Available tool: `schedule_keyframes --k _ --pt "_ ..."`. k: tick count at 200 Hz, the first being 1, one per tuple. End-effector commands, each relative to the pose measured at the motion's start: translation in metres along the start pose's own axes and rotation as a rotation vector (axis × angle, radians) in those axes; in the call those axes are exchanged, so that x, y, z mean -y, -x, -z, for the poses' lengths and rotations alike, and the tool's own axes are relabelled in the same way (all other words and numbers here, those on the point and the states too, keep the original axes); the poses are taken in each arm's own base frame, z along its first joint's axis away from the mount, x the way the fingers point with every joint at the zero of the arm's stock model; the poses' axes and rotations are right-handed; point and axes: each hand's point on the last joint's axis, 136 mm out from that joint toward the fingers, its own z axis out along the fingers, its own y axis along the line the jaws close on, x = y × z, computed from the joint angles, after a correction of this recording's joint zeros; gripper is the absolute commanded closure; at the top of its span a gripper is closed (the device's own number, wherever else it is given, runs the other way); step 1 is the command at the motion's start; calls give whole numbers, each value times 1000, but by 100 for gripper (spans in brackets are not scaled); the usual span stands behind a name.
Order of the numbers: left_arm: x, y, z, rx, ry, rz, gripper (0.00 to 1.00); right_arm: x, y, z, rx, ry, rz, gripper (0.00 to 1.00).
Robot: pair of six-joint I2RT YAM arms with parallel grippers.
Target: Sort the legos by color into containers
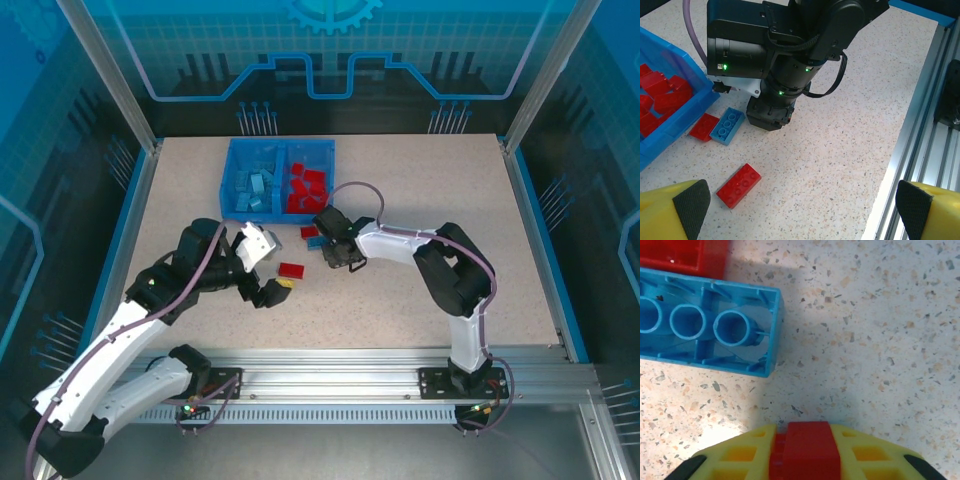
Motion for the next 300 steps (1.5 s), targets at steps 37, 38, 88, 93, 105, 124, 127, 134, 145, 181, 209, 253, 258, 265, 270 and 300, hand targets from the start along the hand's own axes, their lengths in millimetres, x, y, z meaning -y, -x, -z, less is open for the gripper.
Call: schedule_keyframes --k 37,38,88,93,105,124,127,134,145,181,209,253,258,265,270,300 --pt "-4 1 8 34 54 -51 1 -8 33 103 217 88 22 80" --pt "-4 1 8 34 57 -51 1 -9 34 105 224 92 25 80" --pt "-23 -2 13 8 170 -27 1 -30 105 197 536 156 123 80" --pt "-27 -3 12 4 192 -19 1 -31 113 197 545 146 132 80" --pt "-40 -7 13 -9 264 7 1 -29 137 197 564 114 138 81" --pt "-63 -15 17 -43 395 45 1 -21 176 178 575 39 137 81" --pt "-65 -15 17 -49 410 49 1 -20 181 173 572 21 137 82" --pt "-72 -16 20 -54 448 61 1 -13 195 165 572 -22 133 82" --pt "-78 -16 23 -52 487 76 1 -2 215 146 560 -117 132 83" --pt "-85 -14 24 -16 511 129 1 24 255 75 480 -344 154 84" --pt "-86 -18 20 -39 500 141 1 30 276 36 478 -358 160 81" --pt "-86 -19 18 -39 498 151 1 31 300 30 561 -331 166 61" --pt "-87 -20 17 -42 499 151 1 31 302 34 569 -331 163 57" --pt "-88 -21 17 -47 506 155 1 31 304 40 578 -322 158 53" --pt "-89 -22 17 -52 510 156 1 30 305 46 583 -313 155 51" --pt "-100 -28 15 -80 562 181 1 18 304 90 596 -231 146 51"
